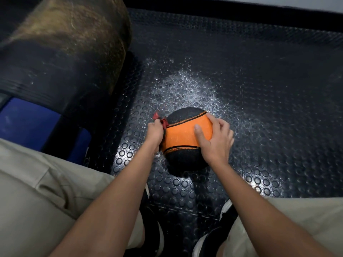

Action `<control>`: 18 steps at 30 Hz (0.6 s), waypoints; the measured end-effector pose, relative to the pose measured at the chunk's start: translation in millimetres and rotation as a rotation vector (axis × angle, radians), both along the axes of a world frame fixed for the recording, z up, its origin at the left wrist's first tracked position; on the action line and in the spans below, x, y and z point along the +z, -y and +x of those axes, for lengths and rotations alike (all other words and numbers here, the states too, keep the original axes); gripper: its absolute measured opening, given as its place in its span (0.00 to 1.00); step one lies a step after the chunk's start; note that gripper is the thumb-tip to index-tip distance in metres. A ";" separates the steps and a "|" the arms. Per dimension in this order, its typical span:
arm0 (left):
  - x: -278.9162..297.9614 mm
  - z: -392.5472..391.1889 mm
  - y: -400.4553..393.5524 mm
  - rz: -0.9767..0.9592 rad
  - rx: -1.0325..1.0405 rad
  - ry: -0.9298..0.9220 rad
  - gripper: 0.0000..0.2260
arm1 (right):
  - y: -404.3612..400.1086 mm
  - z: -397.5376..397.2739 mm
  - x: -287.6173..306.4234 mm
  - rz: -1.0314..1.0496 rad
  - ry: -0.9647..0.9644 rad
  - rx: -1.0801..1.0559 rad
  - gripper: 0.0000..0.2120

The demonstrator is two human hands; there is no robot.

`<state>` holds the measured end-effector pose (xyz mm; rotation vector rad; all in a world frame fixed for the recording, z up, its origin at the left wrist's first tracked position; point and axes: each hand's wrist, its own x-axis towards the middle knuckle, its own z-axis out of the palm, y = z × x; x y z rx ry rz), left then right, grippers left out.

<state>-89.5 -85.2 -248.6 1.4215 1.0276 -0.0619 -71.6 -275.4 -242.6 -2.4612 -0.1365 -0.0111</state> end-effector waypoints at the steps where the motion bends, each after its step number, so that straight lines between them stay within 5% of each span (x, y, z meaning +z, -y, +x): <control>1: 3.3 1.7 4.3 0.090 -0.002 -0.001 0.17 | -0.8 -0.5 0.0 -0.002 0.005 -0.006 0.32; 5: 39.2 24.3 31.8 0.513 -0.234 0.031 0.09 | -7.3 1.9 2.6 0.003 -0.017 -0.108 0.33; 7: 48.0 32.5 35.3 0.566 -0.320 0.075 0.08 | -6.6 3.1 2.8 -0.016 -0.034 -0.141 0.33; 15: 1.1 10.5 -5.7 -0.050 -0.050 0.000 0.16 | -2.8 0.8 1.7 -0.031 -0.023 -0.096 0.30; 18: 1.6 8.2 -2.5 -0.035 0.002 -0.006 0.15 | -5.0 5.9 8.0 -0.039 -0.023 -0.099 0.31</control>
